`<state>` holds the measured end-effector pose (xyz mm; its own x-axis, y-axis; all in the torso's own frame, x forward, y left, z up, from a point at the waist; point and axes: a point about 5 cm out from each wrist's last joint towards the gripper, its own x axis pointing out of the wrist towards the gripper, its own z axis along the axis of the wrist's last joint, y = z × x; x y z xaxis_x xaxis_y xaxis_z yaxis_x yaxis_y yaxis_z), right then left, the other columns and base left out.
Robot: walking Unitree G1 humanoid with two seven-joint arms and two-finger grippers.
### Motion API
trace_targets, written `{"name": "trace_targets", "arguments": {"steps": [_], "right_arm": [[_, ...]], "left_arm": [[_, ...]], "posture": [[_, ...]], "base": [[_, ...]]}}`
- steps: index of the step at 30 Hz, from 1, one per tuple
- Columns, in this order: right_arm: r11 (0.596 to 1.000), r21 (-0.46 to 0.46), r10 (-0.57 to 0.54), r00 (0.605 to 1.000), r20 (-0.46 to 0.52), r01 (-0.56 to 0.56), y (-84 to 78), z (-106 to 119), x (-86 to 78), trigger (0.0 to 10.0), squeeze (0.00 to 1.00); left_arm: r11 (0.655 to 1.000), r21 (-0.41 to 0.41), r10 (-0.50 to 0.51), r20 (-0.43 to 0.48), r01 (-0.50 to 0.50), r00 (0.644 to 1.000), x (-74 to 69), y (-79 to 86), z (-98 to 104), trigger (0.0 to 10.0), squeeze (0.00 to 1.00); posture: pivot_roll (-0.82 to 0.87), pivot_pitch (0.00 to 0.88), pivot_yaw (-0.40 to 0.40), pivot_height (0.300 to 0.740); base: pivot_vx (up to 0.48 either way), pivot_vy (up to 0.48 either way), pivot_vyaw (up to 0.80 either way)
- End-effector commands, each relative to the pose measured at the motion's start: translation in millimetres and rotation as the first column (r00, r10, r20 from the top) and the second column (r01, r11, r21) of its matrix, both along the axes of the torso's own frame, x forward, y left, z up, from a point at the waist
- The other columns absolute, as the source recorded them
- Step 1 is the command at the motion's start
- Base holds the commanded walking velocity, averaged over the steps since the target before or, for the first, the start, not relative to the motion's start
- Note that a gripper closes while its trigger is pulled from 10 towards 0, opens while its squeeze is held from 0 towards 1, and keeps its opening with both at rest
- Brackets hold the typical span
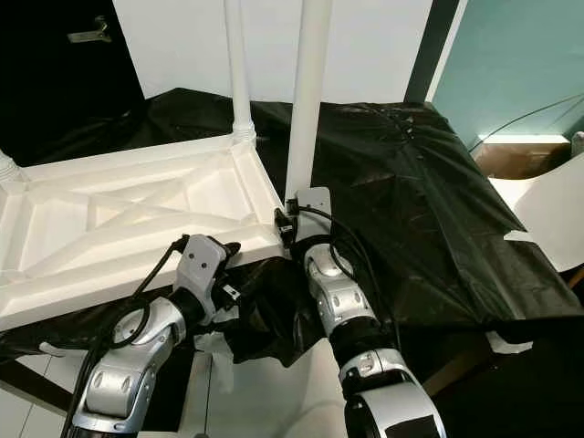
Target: Building children table
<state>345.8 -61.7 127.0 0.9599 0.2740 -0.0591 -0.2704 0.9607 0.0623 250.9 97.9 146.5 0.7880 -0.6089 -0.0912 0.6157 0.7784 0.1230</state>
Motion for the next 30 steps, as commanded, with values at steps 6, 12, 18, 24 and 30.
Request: {"name": "trace_targets", "arguments": {"steps": [6, 12, 18, 24, 30], "right_arm": [[1.0, 0.028, 0.017, 0.996, -0.093, -0.015, -1.8, -20, -6.6, 10.0, 0.0], [0.994, 0.0, 0.109, 0.994, -0.014, -0.109, -11.6, -12, -3.9, 10.0, 1.0], [0.977, -0.012, 0.213, 0.977, 0.021, -0.213, -25.2, -6, -1.6, 10.0, 1.0], [0.944, -0.057, 0.329, 0.944, 0.038, -0.326, -38.9, 2, 6.4, 10.0, 0.55], [0.86, -0.139, 0.5, 0.866, 0.032, -0.491, -34.3, 17, 20.8, 10.0, 0.0]], "left_arm": [[0.997, 0.007, 0.071, -0.001, -0.071, 0.997, 2.5, 3.6, -4, 10.0, 0.0], [0.998, 0.007, 0.058, 0.004, -0.058, 0.998, 1.5, 0.7, -3, 10.0, 0.0], [0.998, 0.007, 0.062, 0.006, -0.062, 0.998, 2.0, 1.0, -3, 10.0, 0.0], [0.998, 0.01, 0.056, 0.009, -0.056, 0.998, 2.8, 0.3, -3, 10.0, 0.0], [0.999, 0.012, 0.041, 0.015, -0.041, 0.999, 6.4, -1.7, -1, 10.0, 0.0]], "posture": [[0.13, 0.0, -0.075, 0.74], [0.14, 0.0, -0.074, 0.74], [0.14, 0.0, -0.074, 0.74], [0.13, 0.0, -0.06, 0.74], [0.12, 0.0, -0.042, 0.74]], "base": [[0.0, 0.0, 0.0], [0.0, 0.0, 0.0], [0.0, 0.0, 0.0], [0.0, 0.0, 0.0], [0.0, 0.0, 0.0]]}}
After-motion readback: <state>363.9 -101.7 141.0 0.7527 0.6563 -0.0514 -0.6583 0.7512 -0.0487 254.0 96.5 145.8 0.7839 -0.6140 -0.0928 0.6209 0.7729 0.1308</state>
